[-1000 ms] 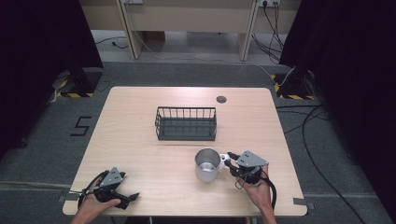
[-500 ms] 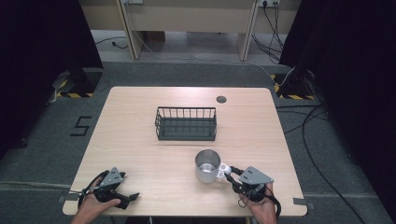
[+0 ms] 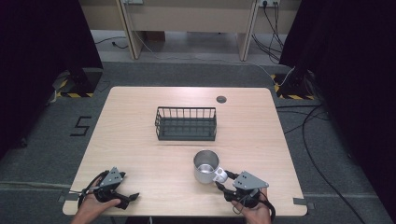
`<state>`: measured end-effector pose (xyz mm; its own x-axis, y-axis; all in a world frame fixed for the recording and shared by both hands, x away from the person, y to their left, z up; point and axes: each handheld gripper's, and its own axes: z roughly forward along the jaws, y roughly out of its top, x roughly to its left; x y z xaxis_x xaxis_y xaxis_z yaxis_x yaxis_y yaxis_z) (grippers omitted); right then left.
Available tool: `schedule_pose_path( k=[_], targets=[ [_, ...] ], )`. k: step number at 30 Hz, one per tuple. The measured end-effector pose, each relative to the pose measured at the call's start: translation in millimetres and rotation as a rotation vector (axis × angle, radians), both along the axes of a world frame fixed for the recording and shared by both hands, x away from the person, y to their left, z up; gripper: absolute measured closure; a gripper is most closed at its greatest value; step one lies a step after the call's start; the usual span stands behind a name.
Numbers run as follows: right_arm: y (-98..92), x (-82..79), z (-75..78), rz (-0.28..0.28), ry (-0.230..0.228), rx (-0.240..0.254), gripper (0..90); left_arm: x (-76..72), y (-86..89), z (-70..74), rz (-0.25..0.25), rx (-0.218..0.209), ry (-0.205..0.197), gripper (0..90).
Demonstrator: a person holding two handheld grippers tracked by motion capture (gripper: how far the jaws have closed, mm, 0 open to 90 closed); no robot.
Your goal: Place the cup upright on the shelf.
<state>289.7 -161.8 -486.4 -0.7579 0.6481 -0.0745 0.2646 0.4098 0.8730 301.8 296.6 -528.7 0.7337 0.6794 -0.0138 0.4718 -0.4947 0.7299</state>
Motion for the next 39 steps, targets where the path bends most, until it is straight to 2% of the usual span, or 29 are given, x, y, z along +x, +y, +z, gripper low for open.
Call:
schedule_pose_path(
  k=[4, 6, 8, 15, 29, 34, 39],
  targets=[
    [6.4, 2.3, -2.0, -0.004, -0.005, -0.006, 49.5, 0.0, 0.0, 0.0, 0.0, 0.0, 0.0, 0.0],
    [8.9, 1.0, -1.5, -0.012, -0.008, -0.001, 58.1, 0.0, 0.0, 0.0, 0.0, 0.0, 0.0, 0.0],
    [10.7, 0.1, -1.3, -0.019, -0.014, -0.005, 62.3, 0.0, 0.0, 0.0, 0.0, 0.0, 0.0, 0.0],
    [15.2, 3.9, -1.0, -0.016, -0.019, -0.004, 67.6, 0.0, 0.0, 0.0, 0.0, 0.0, 0.0, 0.0],
    [19.8, 9.2, -1.3, -0.011, -0.014, -0.008, 69.8, 0.1, -0.1, 0.0, 0.0, 0.0, 0.0, 0.0],
    [12.9, 15.8, 0.9, 0.004, -0.031, -0.028, 69.3, 0.1, -0.1, 0.0, 0.0, 0.0, 0.0, 0.0],
    [0.3, 23.8, 1.6, 0.005, -0.039, -0.035, 63.1, 0.1, -0.1, 0.0, 0.0, 0.0, 0.0, 0.0]
  ],
)
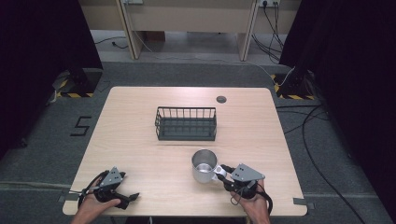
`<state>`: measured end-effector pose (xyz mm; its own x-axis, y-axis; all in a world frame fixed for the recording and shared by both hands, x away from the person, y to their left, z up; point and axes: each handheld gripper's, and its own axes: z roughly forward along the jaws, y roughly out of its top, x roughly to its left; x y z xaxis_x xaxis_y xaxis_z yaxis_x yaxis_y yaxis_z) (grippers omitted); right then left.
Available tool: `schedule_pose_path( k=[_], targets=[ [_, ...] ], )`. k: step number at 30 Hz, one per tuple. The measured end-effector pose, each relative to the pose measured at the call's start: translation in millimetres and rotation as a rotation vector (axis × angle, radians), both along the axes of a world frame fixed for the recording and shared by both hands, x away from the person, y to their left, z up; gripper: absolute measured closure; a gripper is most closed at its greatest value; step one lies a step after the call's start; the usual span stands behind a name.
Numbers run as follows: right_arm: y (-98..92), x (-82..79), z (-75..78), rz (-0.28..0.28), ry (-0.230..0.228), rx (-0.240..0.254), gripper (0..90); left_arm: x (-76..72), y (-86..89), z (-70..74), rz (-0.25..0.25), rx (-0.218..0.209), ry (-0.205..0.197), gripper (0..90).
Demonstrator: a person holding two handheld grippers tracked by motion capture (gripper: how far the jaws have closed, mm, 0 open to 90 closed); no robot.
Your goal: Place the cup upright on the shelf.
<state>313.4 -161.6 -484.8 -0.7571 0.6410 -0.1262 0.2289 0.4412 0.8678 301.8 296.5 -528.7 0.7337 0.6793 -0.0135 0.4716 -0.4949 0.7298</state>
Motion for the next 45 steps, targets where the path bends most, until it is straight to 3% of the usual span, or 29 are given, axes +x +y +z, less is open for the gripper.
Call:
schedule_pose_path(
  k=[5, 13, 15, 16, 17, 18, 19, 20, 21, 22, 23, 29, 36, 41, 45],
  targets=[
    [-12.5, 7.2, 0.4, -0.025, -0.005, 0.003, 60.2, 0.2, -0.1, 0.0, -0.001, 0.0, 0.0, 0.0],
    [-16.1, 11.3, -0.1, -0.047, 0.002, 0.005, 56.5, 0.2, -0.2, 0.0, 0.0, 0.0, 0.001, 0.0],
    [-16.0, 9.0, 2.0, -0.048, 0.008, 0.018, 48.6, 0.2, -0.2, 0.0, 0.0, 0.0, 0.0, 0.0],
    [-15.0, 5.2, 5.9, -0.041, 0.016, 0.044, 35.5, 0.2, -0.2, 0.0, 0.0, -0.001, 0.001, 0.0],
    [-13.9, 3.1, 8.1, -0.035, 0.015, 0.059, 29.0, 0.2, -0.2, 0.0, 0.0, -0.001, 0.001, 0.0],
    [-13.9, 3.1, 8.1, -0.035, 0.015, 0.059, 29.0, 0.2, -0.2, 0.0, 0.0, -0.001, 0.001, 0.0],
    [-11.0, -0.2, 12.2, -0.029, 0.01, 0.094, 19.4, 0.2, -0.2, 0.0, 0.0, -0.001, 0.001, 0.0],
    [-11.0, -0.2, 12.2, -0.029, 0.01, 0.094, 19.4, 0.2, -0.2, 0.0, 0.0, -0.001, 0.001, 0.0],
    [-7.6, -1.5, 15.6, -0.022, 0.013, 0.126, 14.3, 0.2, -0.2, 0.0, -0.001, 0.0, 0.001, 0.0],
    [-7.6, -1.5, 15.6, -0.022, 0.013, 0.126, 14.3, 0.2, -0.2, 0.0, -0.001, 0.0, 0.001, 0.0],
    [-4.4, -1.6, 18.3, -0.016, 0.016, 0.163, 14.6, 0.2, -0.2, 0.0, -0.001, 0.0, 0.0, 0.0],
    [5.1, 2.0, 19.5, -0.012, 0.013, 0.204, 15.0, 0.2, -0.2, 0.0, -0.001, 0.0, 0.0, 0.0],
    [15.5, 9.4, 19.6, -0.027, 0.015, 0.224, 14.8, 0.1, -0.2, 0.0, -0.002, 0.0, 0.0, 0.0],
    [23.9, 11.8, 17.4, 0.027, 0.016, 0.221, 14.4, -0.1, -0.3, 0.0, -0.003, 0.0, 0.0, 0.0],
    [28.4, 15.0, 15.0, 0.019, 0.018, 0.213, 10.8, -0.2, -0.4, -0.1, -0.004, -0.001, 0.0, 0.0]
  ],
)
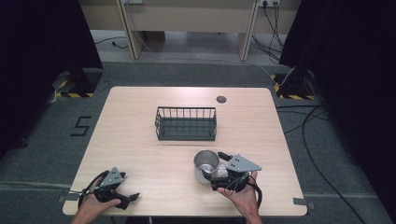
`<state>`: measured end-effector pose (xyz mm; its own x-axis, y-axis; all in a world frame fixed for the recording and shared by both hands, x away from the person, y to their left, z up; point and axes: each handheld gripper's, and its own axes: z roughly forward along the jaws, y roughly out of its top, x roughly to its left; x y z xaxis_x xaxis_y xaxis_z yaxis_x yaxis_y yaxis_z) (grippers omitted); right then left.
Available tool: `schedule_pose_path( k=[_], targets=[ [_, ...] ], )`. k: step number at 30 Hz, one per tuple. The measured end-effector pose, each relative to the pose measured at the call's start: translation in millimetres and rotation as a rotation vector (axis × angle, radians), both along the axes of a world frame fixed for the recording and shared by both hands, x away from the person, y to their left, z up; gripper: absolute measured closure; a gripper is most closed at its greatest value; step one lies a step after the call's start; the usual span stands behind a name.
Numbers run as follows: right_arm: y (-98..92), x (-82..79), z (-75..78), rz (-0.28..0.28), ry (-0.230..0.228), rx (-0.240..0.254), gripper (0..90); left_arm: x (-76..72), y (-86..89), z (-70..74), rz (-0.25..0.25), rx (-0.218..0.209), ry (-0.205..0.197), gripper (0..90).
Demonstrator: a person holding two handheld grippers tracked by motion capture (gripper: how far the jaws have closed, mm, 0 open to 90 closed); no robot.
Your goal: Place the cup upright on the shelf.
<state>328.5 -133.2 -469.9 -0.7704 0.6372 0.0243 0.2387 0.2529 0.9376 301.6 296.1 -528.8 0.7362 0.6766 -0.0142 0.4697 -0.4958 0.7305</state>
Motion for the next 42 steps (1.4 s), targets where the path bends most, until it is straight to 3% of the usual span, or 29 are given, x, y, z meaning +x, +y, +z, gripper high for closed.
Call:
schedule_pose_path(
  k=[13, 19, 27, 37, 42],
  targets=[
    [16.1, 13.0, -6.4, 0.004, 0.006, 0.006, 3.2, 0.0, 0.0, 0.0, 0.0, 0.0, -0.001, 0.0],
    [18.6, 15.6, -7.7, -0.004, 0.001, -0.017, 0.5, -0.1, -0.1, 0.0, 0.0, 0.0, -0.001, 0.0],
    [18.5, 17.1, -5.5, 0.038, 0.001, -0.049, 5.8, 0.0, 0.0, 0.0, -0.002, 0.001, 0.0, 0.0],
    [20.1, 16.8, -3.8, 0.038, 0.005, -0.054, 6.1, -0.2, -0.2, 0.0, -0.002, -0.001, 0.001, 0.0],
    [20.5, 19.9, 7.2, 0.054, -0.012, -0.044, 6.1, -0.2, -0.2, 0.0, -0.002, -0.001, 0.0, 0.0]
  ],
)
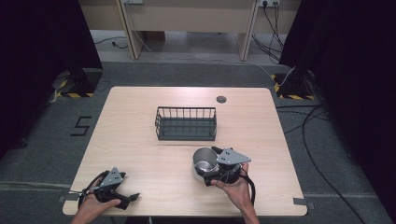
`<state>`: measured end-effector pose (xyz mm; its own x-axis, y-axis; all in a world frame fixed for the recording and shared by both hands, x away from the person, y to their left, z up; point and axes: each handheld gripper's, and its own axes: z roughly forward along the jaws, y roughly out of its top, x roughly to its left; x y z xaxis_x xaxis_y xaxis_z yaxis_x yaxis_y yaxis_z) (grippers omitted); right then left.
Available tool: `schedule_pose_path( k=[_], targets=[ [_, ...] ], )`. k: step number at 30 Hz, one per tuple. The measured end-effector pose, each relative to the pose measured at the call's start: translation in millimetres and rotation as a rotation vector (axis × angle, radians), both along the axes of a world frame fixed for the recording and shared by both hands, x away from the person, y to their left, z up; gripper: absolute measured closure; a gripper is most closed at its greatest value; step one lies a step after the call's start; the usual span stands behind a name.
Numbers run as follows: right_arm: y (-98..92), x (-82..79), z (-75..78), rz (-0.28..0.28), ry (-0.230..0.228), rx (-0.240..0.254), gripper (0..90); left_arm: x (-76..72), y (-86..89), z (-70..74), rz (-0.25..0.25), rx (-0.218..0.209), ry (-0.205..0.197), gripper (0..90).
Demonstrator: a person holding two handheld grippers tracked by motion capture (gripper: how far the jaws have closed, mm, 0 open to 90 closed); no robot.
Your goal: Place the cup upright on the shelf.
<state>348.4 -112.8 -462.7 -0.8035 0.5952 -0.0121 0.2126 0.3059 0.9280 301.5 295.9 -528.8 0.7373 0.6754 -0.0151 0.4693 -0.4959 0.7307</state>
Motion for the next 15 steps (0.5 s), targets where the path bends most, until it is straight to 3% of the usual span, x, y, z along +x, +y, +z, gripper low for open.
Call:
schedule_pose_path(
  k=[15],
  targets=[
    [5.5, 13.5, 16.2, 0.009, -0.012, -0.001, 6.1, 0.0, 0.0, 0.0, 0.0, 0.0, 0.0, 0.0]
  ],
)
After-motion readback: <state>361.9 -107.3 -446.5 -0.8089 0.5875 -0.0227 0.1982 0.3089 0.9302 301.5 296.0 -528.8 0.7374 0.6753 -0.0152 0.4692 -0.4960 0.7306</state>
